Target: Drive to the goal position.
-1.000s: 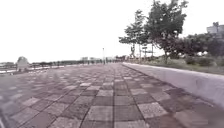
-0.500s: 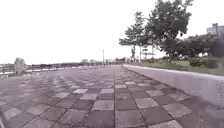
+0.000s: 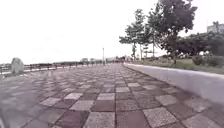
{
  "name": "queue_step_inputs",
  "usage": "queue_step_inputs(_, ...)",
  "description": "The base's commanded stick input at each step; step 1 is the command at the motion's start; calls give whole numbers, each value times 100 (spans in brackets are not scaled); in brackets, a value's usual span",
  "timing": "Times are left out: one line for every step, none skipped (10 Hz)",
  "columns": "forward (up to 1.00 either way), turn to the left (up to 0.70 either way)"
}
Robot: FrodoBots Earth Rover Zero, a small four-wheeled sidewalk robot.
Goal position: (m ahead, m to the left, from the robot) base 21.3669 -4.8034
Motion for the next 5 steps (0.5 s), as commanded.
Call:
queue_step_inputs(80, 0)
queue_step_inputs(80, 0)
queue_step_inputs(89, 0)
queue_step_inputs(100, 0)
queue_step_inputs(100, 0)
